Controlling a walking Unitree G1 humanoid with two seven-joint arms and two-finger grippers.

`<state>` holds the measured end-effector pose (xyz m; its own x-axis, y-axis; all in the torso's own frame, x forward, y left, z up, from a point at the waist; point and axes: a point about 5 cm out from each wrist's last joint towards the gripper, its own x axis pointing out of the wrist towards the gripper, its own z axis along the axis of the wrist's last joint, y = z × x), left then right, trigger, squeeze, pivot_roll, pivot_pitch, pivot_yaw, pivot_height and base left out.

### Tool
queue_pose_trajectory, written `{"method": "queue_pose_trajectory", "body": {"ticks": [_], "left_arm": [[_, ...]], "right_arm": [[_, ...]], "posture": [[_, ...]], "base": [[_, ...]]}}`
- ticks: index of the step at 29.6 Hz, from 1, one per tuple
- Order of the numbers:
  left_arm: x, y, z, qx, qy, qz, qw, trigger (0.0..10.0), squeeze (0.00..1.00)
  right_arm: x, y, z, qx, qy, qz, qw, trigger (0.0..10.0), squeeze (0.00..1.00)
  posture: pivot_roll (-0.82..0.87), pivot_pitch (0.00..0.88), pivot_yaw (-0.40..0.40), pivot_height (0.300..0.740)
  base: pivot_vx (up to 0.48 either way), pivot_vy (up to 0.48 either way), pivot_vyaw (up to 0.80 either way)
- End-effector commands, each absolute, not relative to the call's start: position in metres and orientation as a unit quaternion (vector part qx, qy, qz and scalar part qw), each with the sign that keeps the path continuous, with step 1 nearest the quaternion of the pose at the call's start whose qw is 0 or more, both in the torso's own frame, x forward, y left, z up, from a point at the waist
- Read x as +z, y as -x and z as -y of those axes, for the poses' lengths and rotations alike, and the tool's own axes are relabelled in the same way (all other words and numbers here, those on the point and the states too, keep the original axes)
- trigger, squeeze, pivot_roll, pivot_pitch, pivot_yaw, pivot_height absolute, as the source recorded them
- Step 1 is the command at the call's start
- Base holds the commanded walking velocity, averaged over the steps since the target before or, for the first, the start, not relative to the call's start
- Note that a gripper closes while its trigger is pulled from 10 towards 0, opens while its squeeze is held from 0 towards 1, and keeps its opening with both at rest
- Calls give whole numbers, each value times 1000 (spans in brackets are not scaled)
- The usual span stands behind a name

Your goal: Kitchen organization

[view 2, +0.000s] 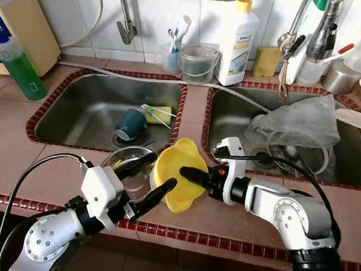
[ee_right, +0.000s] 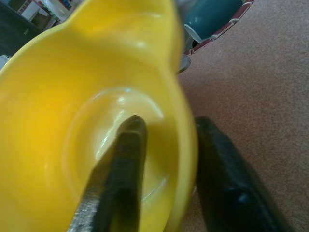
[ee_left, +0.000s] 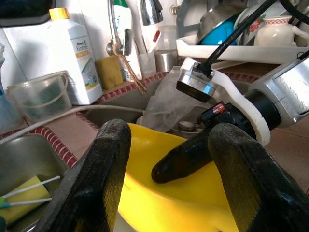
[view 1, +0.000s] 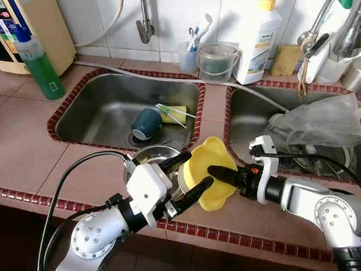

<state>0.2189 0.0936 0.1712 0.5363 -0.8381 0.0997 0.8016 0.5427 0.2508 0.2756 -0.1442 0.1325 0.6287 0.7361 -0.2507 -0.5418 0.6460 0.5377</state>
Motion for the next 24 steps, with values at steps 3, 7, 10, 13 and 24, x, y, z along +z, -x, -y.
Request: {"method": "queue_pose_trajectory", "body": {"ticks": [3, 7, 10, 13, 24], "left_arm": [[172, -217, -94, -476, -91, 107, 868, 10000, 0], [172, -218, -94, -476, -90, 107, 868, 10000, 0], [172, -217, -93, -478, -89, 108, 867, 10000, 0], [172, -217, -93, -479, -89, 108, 867, 10000, 0], [174, -218, -94, -475, -85, 111, 869, 10000, 0]], "right_arm": [[139, -274, 147, 371, -215, -208, 879, 0, 0], [139, -274, 147, 371, -217, -201, 880, 0, 0], [140, -274, 147, 372, -219, -198, 880, 0, 0], [141, -275, 147, 372, -219, -197, 880, 0, 0], [144, -280, 152, 350, -216, -178, 894, 4078, 0]], "posture": [[-77, 96, -13, 740], [-79, 88, -12, 740], [-79, 85, -12, 740], [-79, 84, -13, 740], [-75, 84, -17, 740]], "base": [[0, 0, 0], [0, 0, 0], [0, 0, 0], [0, 0, 0], [0, 0, 0]]}}
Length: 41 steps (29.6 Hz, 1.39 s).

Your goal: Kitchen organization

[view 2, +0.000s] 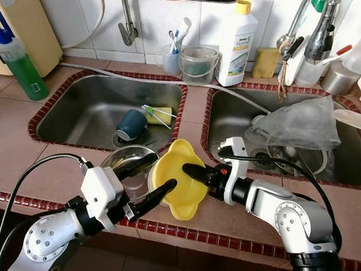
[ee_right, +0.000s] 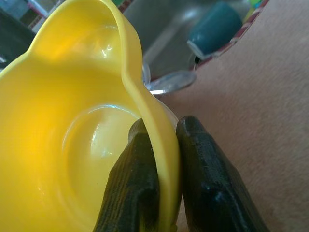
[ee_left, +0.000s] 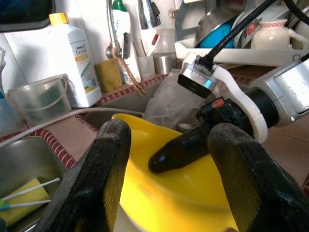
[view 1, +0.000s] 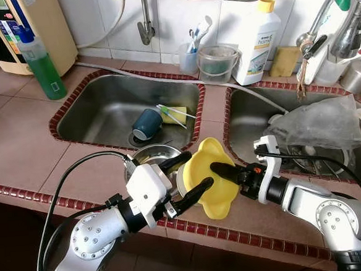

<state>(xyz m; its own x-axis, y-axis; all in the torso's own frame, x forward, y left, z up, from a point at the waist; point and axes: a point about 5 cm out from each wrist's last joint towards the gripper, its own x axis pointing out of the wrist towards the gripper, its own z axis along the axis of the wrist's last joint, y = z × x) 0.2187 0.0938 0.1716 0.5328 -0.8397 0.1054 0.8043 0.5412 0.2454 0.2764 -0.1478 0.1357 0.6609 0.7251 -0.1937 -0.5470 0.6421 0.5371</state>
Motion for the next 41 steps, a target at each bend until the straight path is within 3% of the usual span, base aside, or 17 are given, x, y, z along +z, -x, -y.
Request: {"method": "queue_pose_trajectory", "body": {"ticks": [1, 28, 29, 31, 33, 41], "left_arm": [[174, -218, -94, -475, -85, 111, 869, 10000, 0], [174, -218, -94, -475, -85, 111, 869, 10000, 0], [175, -219, -95, -474, -81, 111, 870, 10000, 0], [197, -251, -117, -414, -23, 129, 901, 10000, 0], [207, -263, -126, -391, 5, 138, 910, 10000, 0], [207, -264, -125, -393, 8, 136, 910, 10000, 0]], "right_arm": [[144, -280, 152, 350, -216, -178, 894, 4078, 0], [144, -280, 152, 350, -216, -178, 894, 4078, 0], [146, -282, 154, 342, -215, -172, 898, 9647, 0], [184, -302, 174, 277, -210, -37, 937, 10000, 0], [200, -308, 182, 249, -210, 18, 945, 10000, 0], [200, -309, 181, 246, -210, 25, 946, 10000, 0]], "posture": [[-75, 84, -17, 740], [-75, 84, -17, 740], [-75, 83, -17, 740], [-87, 87, 11, 740], [-87, 88, 10, 740], [-86, 89, 8, 740]], "base": [[0, 0, 0], [0, 0, 0], [0, 0, 0], [0, 0, 0], [0, 0, 0], [0, 0, 0]]}}
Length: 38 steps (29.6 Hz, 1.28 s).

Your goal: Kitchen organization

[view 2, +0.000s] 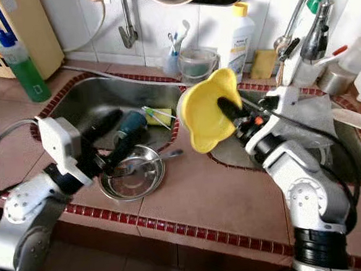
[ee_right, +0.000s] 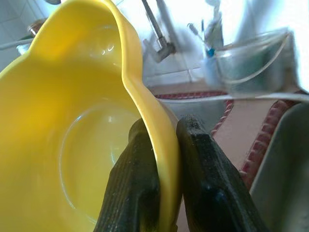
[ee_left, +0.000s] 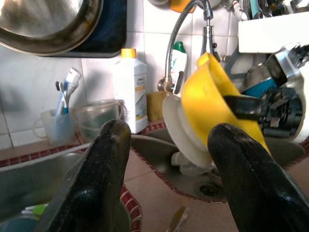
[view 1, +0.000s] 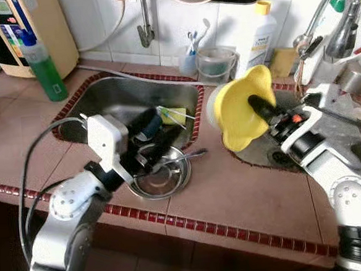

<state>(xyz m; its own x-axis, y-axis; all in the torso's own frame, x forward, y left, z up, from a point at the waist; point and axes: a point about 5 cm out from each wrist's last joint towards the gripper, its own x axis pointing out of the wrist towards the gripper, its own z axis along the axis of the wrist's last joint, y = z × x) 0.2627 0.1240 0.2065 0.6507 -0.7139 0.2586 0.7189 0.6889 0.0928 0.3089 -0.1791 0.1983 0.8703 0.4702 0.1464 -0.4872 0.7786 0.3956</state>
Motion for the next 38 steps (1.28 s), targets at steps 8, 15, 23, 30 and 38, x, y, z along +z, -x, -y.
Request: {"method": "queue_pose_trajectory", "body": {"ticks": [8, 15, 23, 30, 38], "left_arm": [[202, -275, -128, -358, 13, 118, 926, 10000, 0], [192, -299, -132, -246, 22, 93, 965, 10000, 0], [184, -319, -130, -180, 12, 62, 982, 10000, 0], [177, -335, -126, -149, 28, 35, 988, 10000, 0], [175, -342, -124, -163, 28, 26, 986, 10000, 0]], "right_arm": [[208, -313, 185, 194, -166, 84, 963, 10000, 0], [206, -307, 180, 136, -89, 147, 976, 10000, 0], [204, -304, 171, 71, -50, 189, 978, 10000, 0], [198, -304, 165, -9, 16, 211, 977, 10000, 0], [191, -303, 152, 12, 13, 211, 977, 10000, 0]], "posture": [[-91, 84, 17, 740], [-102, 81, 30, 740], [-101, 74, 40, 740], [-107, 49, 49, 740], [-115, 33, 55, 740]], "base": [[0, 0, 0], [0, 0, 0], [0, 0, 0], [0, 0, 0], [0, 129, 0]]}}
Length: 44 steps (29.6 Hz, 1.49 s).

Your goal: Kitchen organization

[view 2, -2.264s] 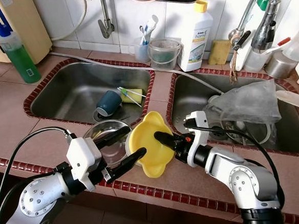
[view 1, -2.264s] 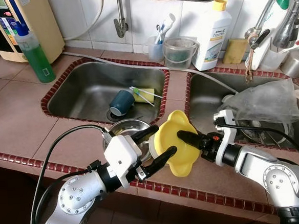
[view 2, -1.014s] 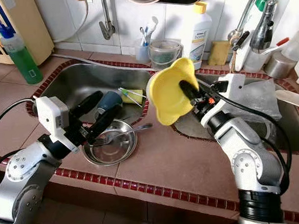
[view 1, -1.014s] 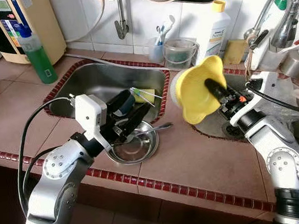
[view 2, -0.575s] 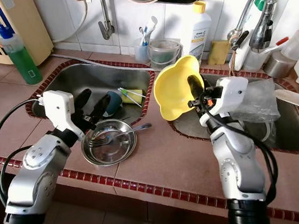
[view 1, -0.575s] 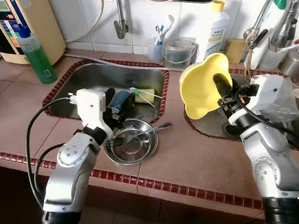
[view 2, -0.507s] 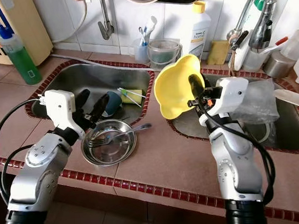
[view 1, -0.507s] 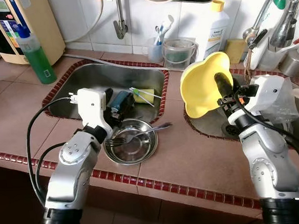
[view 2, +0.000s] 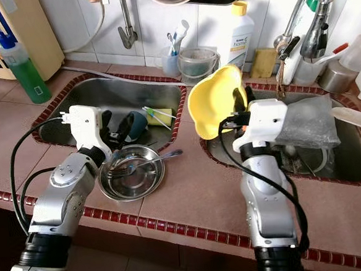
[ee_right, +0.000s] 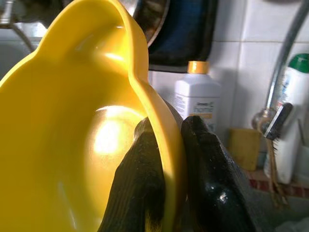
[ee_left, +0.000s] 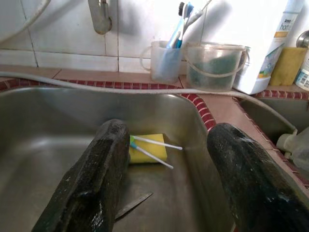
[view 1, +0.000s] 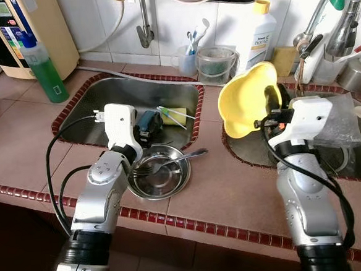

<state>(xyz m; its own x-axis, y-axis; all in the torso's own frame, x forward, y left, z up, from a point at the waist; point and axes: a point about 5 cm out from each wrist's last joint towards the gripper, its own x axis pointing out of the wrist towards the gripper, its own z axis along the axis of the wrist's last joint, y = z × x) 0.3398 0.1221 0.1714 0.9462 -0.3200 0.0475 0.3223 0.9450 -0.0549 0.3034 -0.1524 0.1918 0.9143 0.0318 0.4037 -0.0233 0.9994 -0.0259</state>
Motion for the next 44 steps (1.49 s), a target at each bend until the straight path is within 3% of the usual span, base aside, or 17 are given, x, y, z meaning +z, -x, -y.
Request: {"method": "queue_pose_trajectory", "body": {"ticks": [1, 26, 44], "left_arm": [[176, -342, -122, -166, 28, 29, 985, 10000, 0], [177, -340, -115, -195, 20, 44, 980, 10000, 0], [176, -336, -111, -222, -27, 47, 973, 10000, 0]], "right_arm": [[191, -303, 151, 11, 15, 213, 977, 10000, 0], [189, -301, 145, 20, 15, 215, 976, 10000, 0], [188, -302, 145, 17, 17, 212, 977, 10000, 0]], "posture": [[-116, 32, 55, 740], [-121, 30, 61, 740], [-115, 54, 60, 740]], "base": [[0, 259, 0], [0, 405, 0], [0, 0, 0]]}}
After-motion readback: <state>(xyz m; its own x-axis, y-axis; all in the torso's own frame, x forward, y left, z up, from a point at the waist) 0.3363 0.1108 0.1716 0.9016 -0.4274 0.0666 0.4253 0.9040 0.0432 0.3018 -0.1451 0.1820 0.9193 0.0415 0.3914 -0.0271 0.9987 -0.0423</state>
